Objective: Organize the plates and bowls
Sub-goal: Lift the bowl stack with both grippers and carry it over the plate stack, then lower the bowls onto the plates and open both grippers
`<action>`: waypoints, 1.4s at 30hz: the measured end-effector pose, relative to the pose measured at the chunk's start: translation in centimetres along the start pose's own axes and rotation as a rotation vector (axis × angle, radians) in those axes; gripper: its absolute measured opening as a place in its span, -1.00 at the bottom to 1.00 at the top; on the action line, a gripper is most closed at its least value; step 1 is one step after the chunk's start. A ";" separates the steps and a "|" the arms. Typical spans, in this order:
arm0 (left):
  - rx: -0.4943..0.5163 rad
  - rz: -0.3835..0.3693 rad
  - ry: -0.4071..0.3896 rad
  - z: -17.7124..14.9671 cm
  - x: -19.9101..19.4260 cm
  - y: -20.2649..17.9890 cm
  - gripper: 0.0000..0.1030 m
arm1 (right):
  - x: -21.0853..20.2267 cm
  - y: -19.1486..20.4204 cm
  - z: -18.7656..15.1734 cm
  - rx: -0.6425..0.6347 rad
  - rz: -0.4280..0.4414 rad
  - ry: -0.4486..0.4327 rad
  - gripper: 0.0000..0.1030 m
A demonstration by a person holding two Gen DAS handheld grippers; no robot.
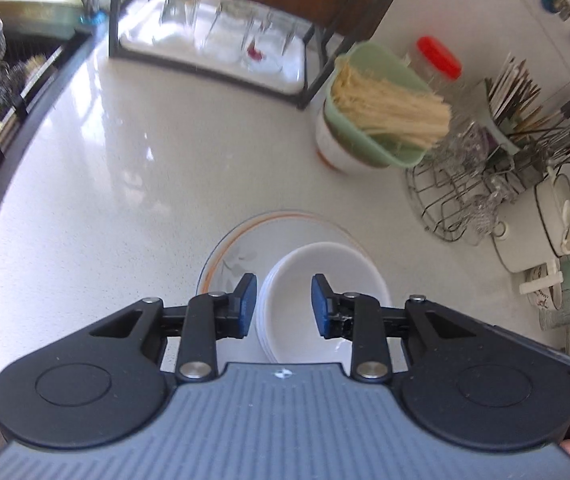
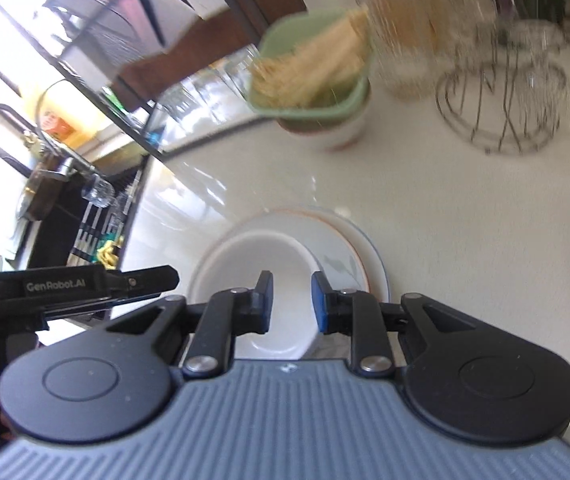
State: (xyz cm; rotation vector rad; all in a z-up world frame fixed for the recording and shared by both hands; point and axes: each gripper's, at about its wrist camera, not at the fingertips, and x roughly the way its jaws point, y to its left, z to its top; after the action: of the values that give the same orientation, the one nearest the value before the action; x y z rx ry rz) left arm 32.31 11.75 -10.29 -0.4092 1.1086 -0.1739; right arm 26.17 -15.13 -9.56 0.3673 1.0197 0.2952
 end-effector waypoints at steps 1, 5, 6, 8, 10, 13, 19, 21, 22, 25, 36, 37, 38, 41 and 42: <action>0.002 0.002 -0.015 -0.2 -0.7 -0.3 -0.33 | -0.6 0.2 0.1 -0.009 0.011 -0.013 -0.52; 0.022 0.025 -0.088 -1.1 -3.9 -1.6 -0.33 | -3.5 1.1 0.4 -0.079 0.044 -0.084 -0.52; 0.027 0.030 -0.112 -1.4 -4.8 -2.0 -0.33 | -4.3 1.2 0.5 -0.094 0.051 -0.104 -0.52; 0.058 0.041 -0.157 -2.1 -6.7 -3.0 -0.32 | -6.0 1.4 0.4 -0.111 0.070 -0.145 -0.52; 0.077 0.059 -0.204 -3.0 -8.6 -4.0 -0.30 | -7.5 1.4 0.2 -0.129 0.083 -0.183 -0.52; 0.092 0.061 -0.256 -4.4 -10.9 -5.3 -0.24 | -9.7 1.4 -0.5 -0.159 0.102 -0.234 -0.52; 0.125 0.086 -0.332 -8.1 -14.2 -7.5 -0.17 | -13.4 1.5 -2.5 -0.206 0.114 -0.291 -0.52; 0.128 0.095 -0.353 -9.6 -15.1 -8.1 -0.17 | -14.6 1.3 -3.5 -0.218 0.117 -0.305 -0.52; 0.128 0.104 -0.366 -10.3 -15.5 -8.3 -0.15 | -15.0 1.2 -4.0 -0.223 0.117 -0.309 -0.52; 0.123 0.105 -0.388 -12.6 -16.4 -8.7 -0.11 | -16.3 0.6 -5.6 -0.229 0.121 -0.322 -0.52; 0.134 0.163 -0.377 -20.1 -18.9 -9.9 -0.10 | -19.9 0.6 -11.2 -0.286 0.081 -0.330 -0.52; 0.137 0.164 -0.383 -20.4 -19.3 -10.0 -0.10 | -20.2 0.7 -11.6 -0.287 0.074 -0.337 -0.52; 0.142 0.165 -0.389 -20.7 -19.6 -10.1 -0.10 | -20.4 0.7 -11.9 -0.282 0.068 -0.339 -0.52; 0.153 0.167 -0.400 -21.4 -20.3 -10.0 -0.08 | -20.7 0.7 -12.7 -0.268 0.052 -0.333 -0.52; 0.150 0.164 -0.396 -21.5 -20.4 -9.8 -0.08 | -20.7 0.8 -13.0 -0.267 0.042 -0.333 -0.52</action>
State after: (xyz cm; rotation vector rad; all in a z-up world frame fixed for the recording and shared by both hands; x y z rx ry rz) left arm 4.72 4.66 2.42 -0.2045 0.7289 -0.0279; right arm 4.69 -20.76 0.55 0.1869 0.6360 0.3888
